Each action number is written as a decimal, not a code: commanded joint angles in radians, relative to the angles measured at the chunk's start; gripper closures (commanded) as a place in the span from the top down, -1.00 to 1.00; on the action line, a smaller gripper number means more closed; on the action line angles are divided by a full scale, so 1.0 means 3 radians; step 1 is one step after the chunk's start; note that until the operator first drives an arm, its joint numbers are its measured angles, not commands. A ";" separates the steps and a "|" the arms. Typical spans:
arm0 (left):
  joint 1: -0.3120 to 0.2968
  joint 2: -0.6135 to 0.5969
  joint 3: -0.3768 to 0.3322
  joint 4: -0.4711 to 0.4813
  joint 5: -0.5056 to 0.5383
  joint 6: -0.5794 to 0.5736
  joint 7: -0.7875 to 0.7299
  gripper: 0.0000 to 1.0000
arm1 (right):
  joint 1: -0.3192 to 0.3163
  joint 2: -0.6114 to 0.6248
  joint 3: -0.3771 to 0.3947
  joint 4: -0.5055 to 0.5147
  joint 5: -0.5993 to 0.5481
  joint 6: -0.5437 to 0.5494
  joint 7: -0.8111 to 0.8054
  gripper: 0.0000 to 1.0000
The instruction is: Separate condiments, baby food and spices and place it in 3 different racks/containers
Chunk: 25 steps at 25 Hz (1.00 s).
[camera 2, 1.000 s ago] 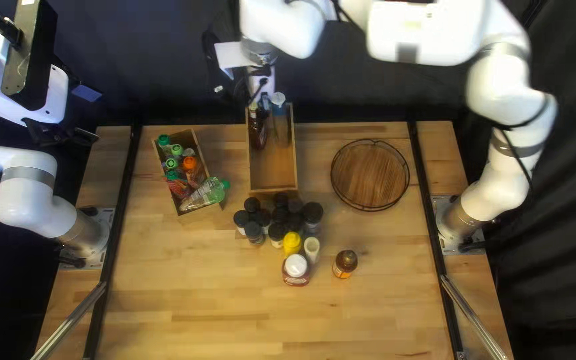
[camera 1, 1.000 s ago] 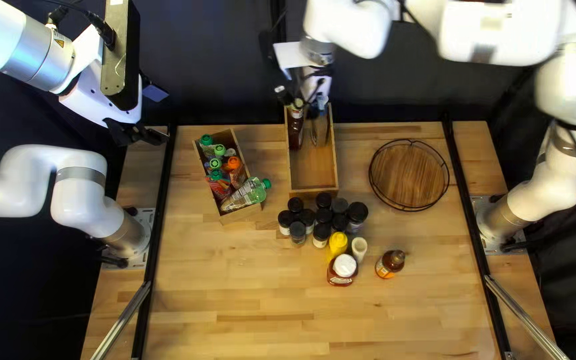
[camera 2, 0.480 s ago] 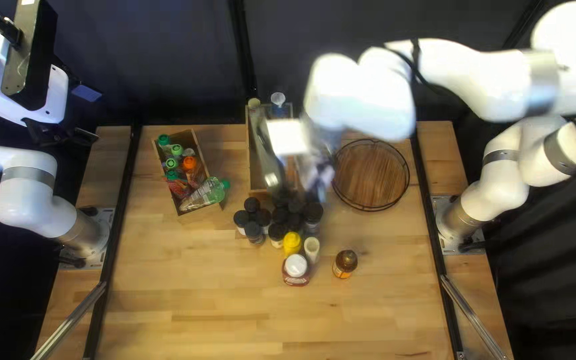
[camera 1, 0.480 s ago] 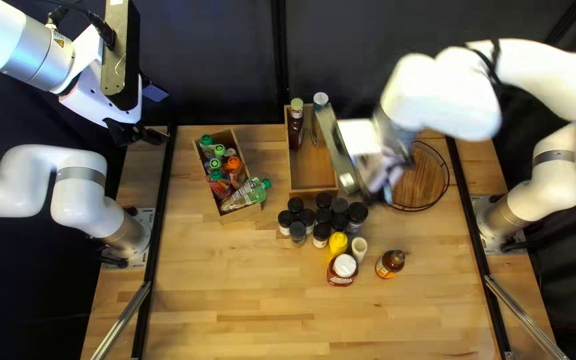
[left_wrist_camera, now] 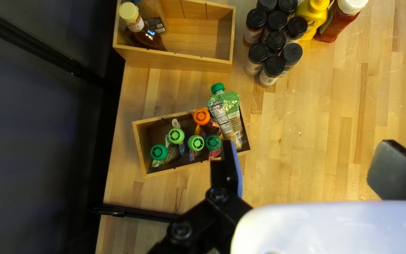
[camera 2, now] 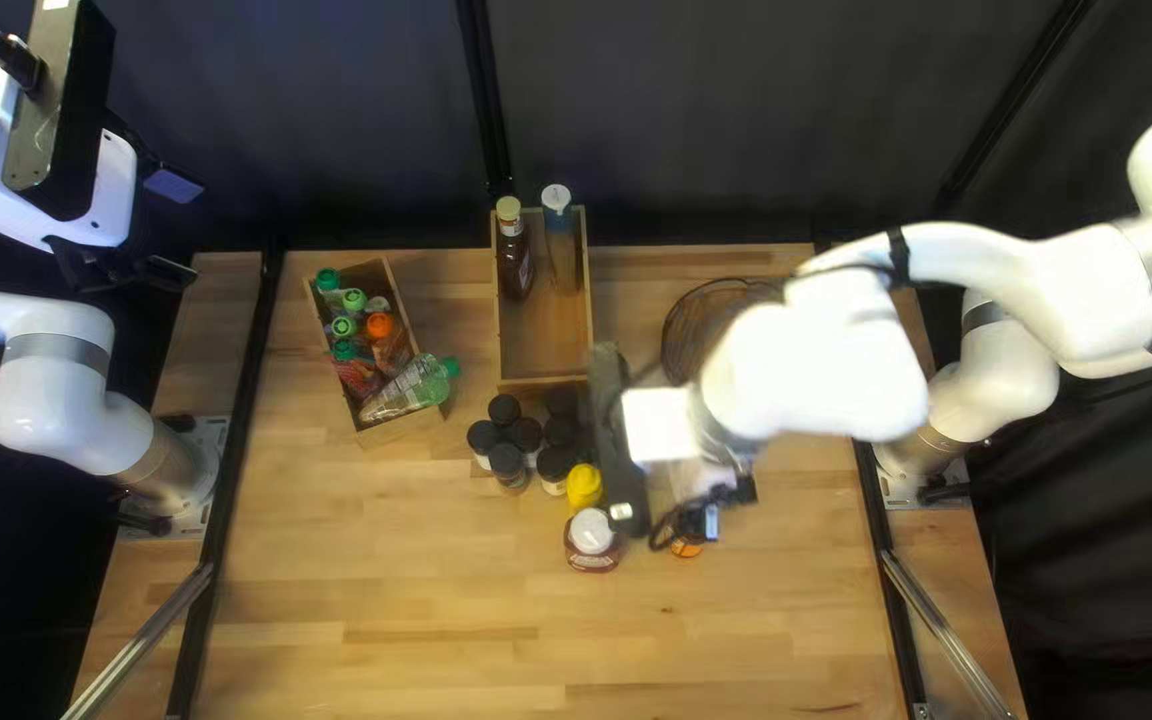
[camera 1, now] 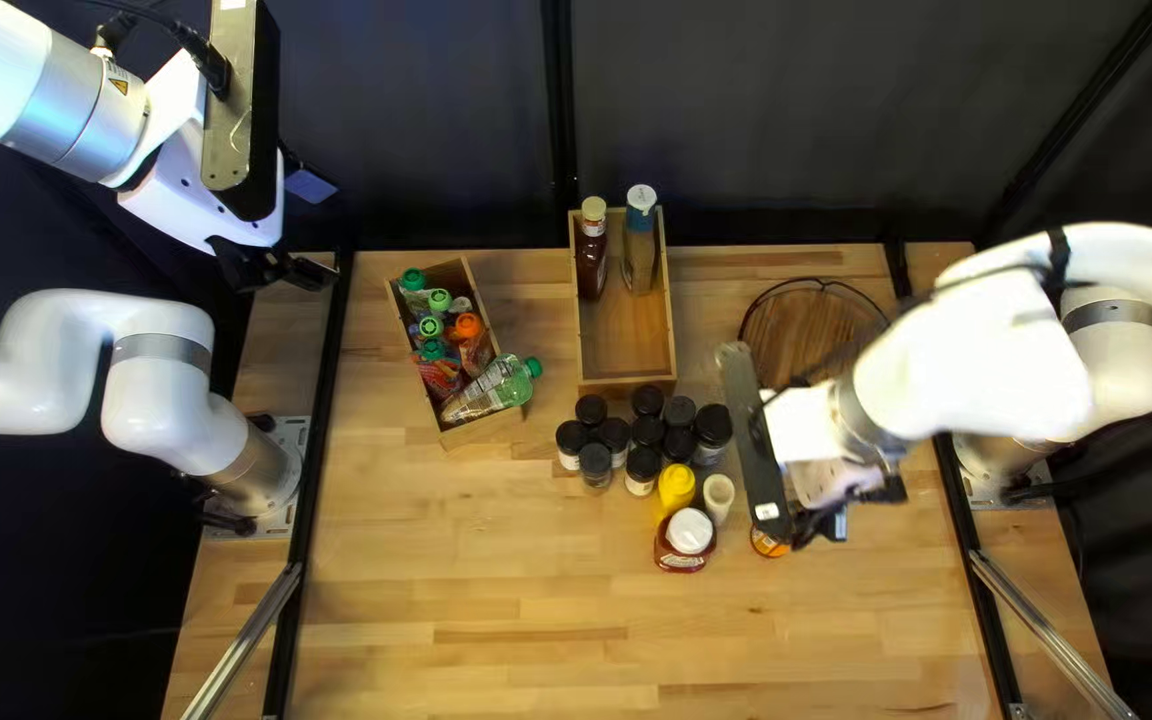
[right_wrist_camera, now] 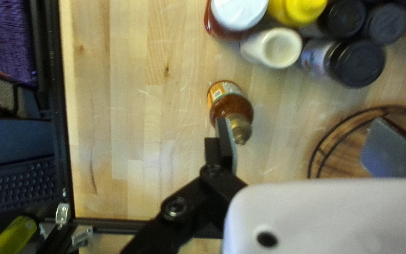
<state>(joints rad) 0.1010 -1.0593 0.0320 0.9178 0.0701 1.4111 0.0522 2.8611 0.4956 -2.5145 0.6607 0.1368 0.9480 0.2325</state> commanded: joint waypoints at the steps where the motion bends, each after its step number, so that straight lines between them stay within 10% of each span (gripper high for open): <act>1: 0.0000 0.0000 0.0000 0.0000 0.0000 0.0000 0.0000 1.00 | 0.0015 0.0022 0.0075 -0.0182 0.0039 -0.0166 0.0126 1.00; 12: 0.0000 0.0000 0.0000 0.0000 0.0000 0.0000 0.0000 1.00 | 0.0019 -0.0257 0.0216 -0.0463 0.0159 -0.0666 0.0254 0.86; 13: 0.0000 0.0000 0.0000 0.0000 0.0000 0.0000 0.0000 1.00 | 0.0018 -0.0266 0.0216 -0.0479 0.0164 -0.0689 0.0254 -0.44; 14: 0.0000 0.0000 0.0000 0.0000 0.0000 0.0000 0.0000 1.00 | 0.0012 -0.0285 0.0217 -0.0505 0.0167 -0.0727 0.0254 -0.98; 25: 0.0000 0.0000 0.0000 0.0000 0.0000 0.0000 0.0000 1.00 | 0.0066 0.0032 -0.0023 -0.0045 0.0145 0.0069 0.0075 -1.00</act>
<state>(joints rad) 0.1010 -1.0593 0.0320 0.9178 0.0701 1.4111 0.0522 2.8700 0.4616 -2.4842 0.6054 0.1788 0.8950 0.2858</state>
